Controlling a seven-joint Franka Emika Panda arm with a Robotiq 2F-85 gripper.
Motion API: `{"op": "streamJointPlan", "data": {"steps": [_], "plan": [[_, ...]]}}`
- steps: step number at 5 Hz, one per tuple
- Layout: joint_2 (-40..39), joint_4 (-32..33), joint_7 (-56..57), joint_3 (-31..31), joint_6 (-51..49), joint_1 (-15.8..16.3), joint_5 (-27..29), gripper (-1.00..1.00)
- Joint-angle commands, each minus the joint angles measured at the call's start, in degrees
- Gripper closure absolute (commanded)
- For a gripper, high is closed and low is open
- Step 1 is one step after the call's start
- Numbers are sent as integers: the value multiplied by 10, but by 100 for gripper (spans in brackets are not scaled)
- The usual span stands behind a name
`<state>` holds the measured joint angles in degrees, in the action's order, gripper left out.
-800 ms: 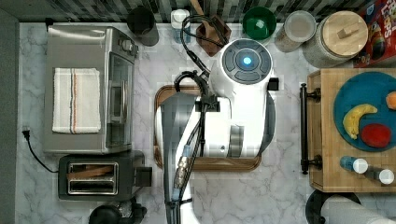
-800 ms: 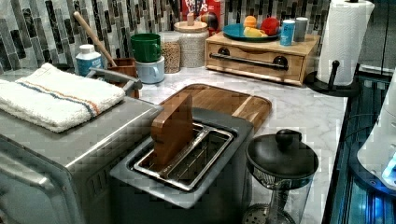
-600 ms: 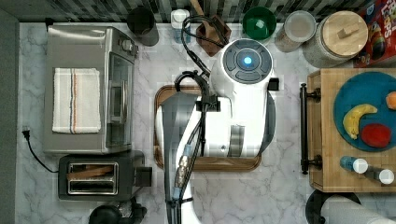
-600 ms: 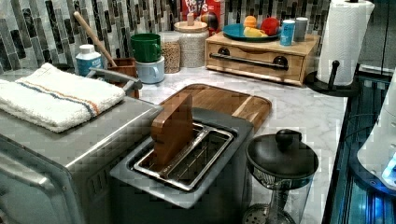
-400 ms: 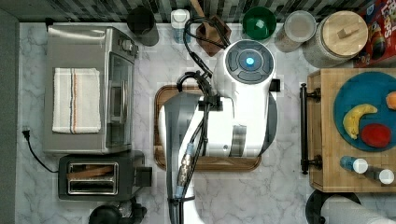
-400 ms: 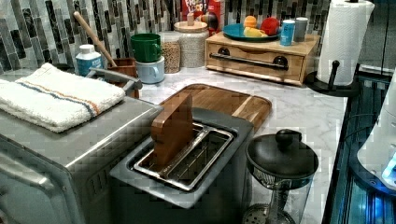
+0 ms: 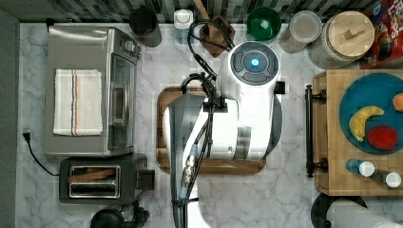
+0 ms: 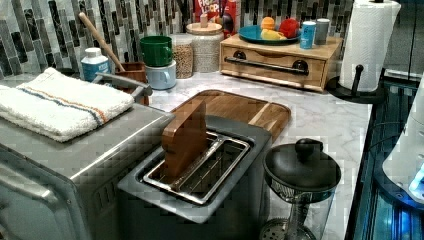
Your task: Open the drawer.
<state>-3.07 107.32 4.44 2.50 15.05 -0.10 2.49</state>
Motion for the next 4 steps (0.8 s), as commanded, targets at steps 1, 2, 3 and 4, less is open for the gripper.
{"op": "streamJointPlan", "data": {"steps": [1,2,3,4], "plan": [[38,78,263,30,51,-34,9,-100],[32,95,369,35,69,-63,9,-100],[32,130,443,48,114,-72,4,-100],[18,139,510,59,141,-85,3,-100]]}}
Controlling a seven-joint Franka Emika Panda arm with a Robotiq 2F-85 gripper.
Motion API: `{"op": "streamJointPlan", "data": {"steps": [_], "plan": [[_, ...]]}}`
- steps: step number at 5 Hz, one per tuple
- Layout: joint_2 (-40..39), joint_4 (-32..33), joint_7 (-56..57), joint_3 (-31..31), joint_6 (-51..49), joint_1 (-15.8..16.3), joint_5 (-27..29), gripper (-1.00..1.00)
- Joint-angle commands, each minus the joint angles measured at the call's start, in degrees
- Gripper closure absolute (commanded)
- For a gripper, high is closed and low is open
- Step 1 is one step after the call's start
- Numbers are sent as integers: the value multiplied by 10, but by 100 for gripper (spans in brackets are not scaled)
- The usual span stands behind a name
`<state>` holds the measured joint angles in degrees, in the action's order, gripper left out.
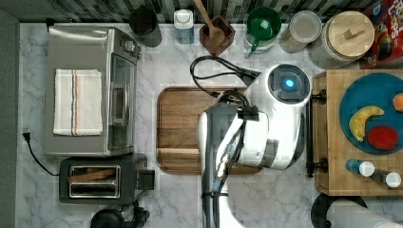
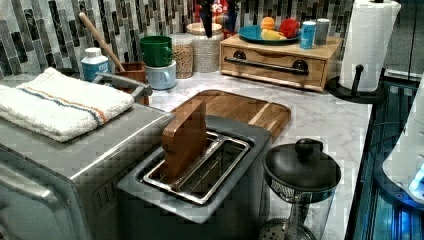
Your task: Open the drawer.
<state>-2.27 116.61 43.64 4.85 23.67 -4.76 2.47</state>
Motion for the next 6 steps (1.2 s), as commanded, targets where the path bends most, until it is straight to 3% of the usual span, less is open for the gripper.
{"op": "streamJointPlan", "data": {"steps": [1,4,6], "plan": [[3,59,159,34,83,-63,-2,-100],[-7,85,234,59,171,-83,-52,-100],[-30,100,283,63,231,-96,-26,-100]]}}
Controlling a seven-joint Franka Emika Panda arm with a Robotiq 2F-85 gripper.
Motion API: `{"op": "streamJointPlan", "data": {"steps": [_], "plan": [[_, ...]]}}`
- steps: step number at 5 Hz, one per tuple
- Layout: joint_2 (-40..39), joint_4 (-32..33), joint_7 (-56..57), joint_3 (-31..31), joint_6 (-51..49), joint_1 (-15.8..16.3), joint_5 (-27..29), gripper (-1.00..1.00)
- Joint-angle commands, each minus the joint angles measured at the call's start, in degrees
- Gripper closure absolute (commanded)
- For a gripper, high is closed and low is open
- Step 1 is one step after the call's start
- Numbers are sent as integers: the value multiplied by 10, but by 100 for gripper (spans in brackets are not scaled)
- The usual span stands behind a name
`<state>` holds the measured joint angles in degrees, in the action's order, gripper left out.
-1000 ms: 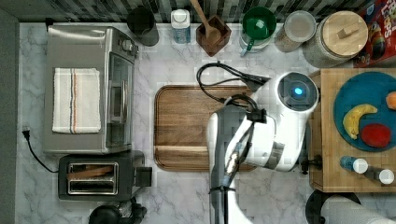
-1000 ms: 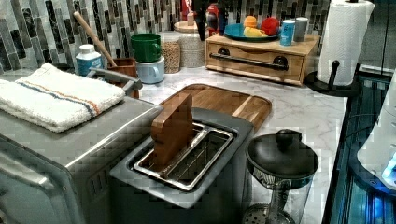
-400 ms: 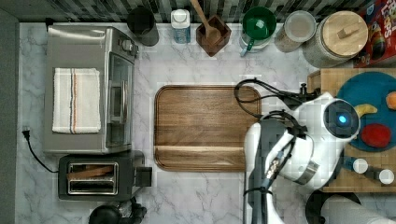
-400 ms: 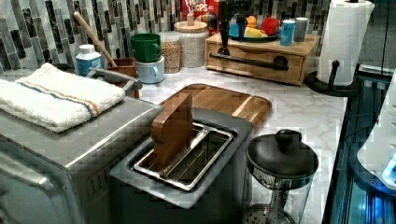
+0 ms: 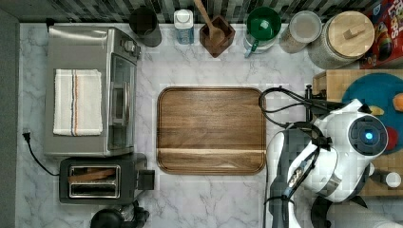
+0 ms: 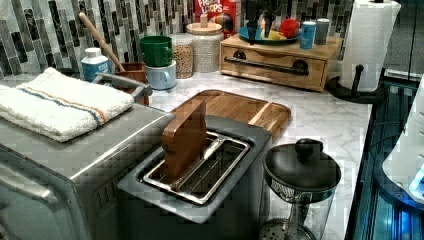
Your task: Open the drawer.
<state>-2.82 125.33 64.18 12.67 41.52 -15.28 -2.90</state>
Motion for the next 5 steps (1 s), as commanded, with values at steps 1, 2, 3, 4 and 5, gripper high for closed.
{"op": "streamJointPlan", "data": {"steps": [1,2,3,4,5], "plan": [[-31,23,86,-12,73,4,30,-100],[-40,32,112,-8,107,-8,35,-100],[-60,31,153,-9,140,-25,54,-100],[-76,34,171,-8,170,-33,73,-100],[-91,46,181,-7,196,-37,96,-100]]}}
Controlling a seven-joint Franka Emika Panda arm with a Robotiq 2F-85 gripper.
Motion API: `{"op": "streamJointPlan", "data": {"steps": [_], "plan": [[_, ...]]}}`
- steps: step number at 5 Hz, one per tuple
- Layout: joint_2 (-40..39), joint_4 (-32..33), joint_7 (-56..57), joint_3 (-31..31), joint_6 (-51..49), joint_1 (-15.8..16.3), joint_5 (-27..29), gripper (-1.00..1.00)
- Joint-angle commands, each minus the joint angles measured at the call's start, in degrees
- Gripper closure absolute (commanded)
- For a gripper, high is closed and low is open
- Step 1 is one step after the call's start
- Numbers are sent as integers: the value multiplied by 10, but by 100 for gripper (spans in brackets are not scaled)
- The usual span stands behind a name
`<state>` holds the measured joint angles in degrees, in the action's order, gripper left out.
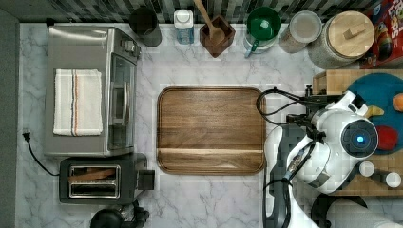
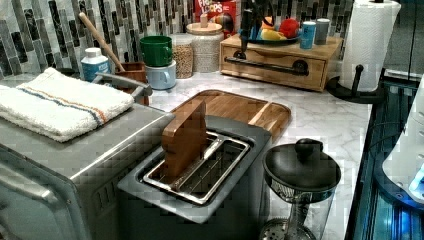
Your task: Open the drawer.
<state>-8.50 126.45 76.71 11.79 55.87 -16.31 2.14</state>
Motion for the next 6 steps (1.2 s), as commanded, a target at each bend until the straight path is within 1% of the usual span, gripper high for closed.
{"op": "streamJointPlan", "data": {"steps": [1,2,3,4,5,6], "plan": [[-44,63,49,5,105,-20,70,-100],[-49,75,39,-2,138,-27,64,-100],[-41,77,13,7,120,-17,42,-100],[-39,85,-16,1,118,-7,36,-100],[-30,87,-46,-10,99,13,34,-100],[-45,87,-40,-34,112,17,67,-100]]}}
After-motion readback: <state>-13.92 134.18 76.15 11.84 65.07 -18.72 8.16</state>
